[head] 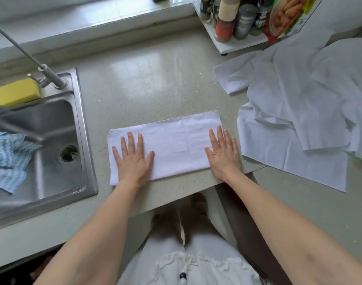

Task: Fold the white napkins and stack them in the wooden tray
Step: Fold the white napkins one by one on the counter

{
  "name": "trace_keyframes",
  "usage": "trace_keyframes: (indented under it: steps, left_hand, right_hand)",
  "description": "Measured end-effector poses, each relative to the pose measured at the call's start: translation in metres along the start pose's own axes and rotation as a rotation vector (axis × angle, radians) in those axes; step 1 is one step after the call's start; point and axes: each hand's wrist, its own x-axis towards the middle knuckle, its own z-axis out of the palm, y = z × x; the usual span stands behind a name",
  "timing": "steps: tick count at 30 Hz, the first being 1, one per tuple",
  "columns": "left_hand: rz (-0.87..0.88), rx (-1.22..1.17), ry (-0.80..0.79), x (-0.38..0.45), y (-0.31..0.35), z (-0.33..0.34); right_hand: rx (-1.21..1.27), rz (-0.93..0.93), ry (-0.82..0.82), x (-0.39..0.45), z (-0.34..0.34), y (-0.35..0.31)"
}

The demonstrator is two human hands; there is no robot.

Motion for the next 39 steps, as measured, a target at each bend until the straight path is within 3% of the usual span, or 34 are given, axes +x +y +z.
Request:
trace_keyframes:
  steps: [3, 5, 8, 11, 14, 19, 24, 29, 32, 34, 36, 39]
  left_hand:
    - [0.302, 0.083, -0.060, 0.020, 0.006, -0.023]
    - [0.455, 0.131, -0.191, 0.029, 0.016, -0.034]
    - [0.403, 0.140, -0.344, 0.032, 0.028, -0.040]
    - [0.333, 0.199, -0.376, 0.031, 0.041, -0.043]
    - [0.299, 0.219, -0.383, 0.030, 0.048, -0.045]
    - [0.262, 0.161, -0.363, 0.029, 0.068, -0.041]
    - [0.260, 0.069, -0.359, 0.034, 0.106, -0.027]
    - [0.284, 0.042, -0.393, 0.037, 0.107, -0.030]
    - [0.358, -0.153, -0.375, 0.039, 0.088, -0.045]
    - [0.375, -0.238, -0.241, 0.038, 0.064, -0.058]
    - [0.332, -0.216, -0.118, 0.031, 0.033, -0.061]
    - [0.268, -0.127, -0.136, 0.007, -0.014, -0.047]
  right_hand:
    - [0.124, 0.081, 0.069, 0.006, -0.018, -0.008]
    - [0.184, 0.224, 0.177, 0.011, -0.031, -0.012]
    - [0.215, 0.379, 0.108, 0.020, -0.044, -0.014]
    - [0.408, 0.427, 0.016, 0.029, -0.049, -0.015]
    - [0.624, 0.337, -0.028, 0.033, -0.050, -0.012]
    - [0.921, 0.259, 0.066, 0.038, -0.065, 0.017]
    - [0.911, 0.212, 0.231, 0.040, -0.085, 0.053]
    - [0.820, 0.090, 0.356, 0.035, -0.100, 0.036]
    - [0.770, 0.052, 0.365, 0.032, -0.108, 0.017]
    - [0.742, 0.024, 0.363, 0.029, -0.112, 0.000]
    - [0.706, -0.007, 0.363, 0.024, -0.114, -0.023]
    - [0.656, -0.073, 0.292, 0.012, -0.105, -0.065]
